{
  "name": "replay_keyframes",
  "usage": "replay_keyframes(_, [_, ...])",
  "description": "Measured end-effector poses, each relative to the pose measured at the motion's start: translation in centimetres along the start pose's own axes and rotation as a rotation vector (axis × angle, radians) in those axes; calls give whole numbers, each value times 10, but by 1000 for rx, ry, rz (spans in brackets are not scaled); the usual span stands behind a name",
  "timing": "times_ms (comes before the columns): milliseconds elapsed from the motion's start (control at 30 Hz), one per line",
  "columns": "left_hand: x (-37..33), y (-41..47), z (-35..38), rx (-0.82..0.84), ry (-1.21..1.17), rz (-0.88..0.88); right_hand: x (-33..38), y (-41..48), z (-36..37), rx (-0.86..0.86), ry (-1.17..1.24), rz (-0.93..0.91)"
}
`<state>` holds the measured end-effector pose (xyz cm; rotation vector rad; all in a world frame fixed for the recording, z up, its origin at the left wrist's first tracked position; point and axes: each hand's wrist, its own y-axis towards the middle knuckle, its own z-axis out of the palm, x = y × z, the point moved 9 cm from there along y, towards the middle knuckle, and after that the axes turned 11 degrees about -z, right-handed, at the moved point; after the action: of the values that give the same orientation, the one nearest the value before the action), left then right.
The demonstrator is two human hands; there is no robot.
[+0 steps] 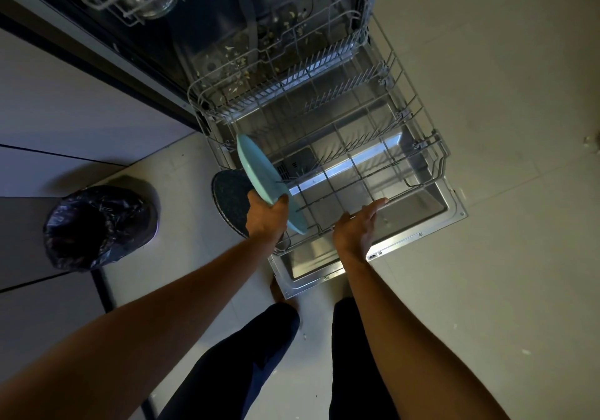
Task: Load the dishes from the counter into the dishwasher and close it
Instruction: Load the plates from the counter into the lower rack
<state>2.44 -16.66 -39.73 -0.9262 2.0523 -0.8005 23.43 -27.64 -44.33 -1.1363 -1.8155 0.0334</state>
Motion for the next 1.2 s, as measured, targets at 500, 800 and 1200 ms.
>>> replay_keyframes(500, [-11, -25, -30, 128, -122, -8, 2, -24, -47, 165, -132, 40])
replay_keyframes(800, [-49, -98, -131, 98, -135, 130, 101, -92, -73, 323, -203, -174])
replay_keyframes(1200, [-36, -124, -374, -120, -301, 318, 297, -212, 6, 477, -357, -584])
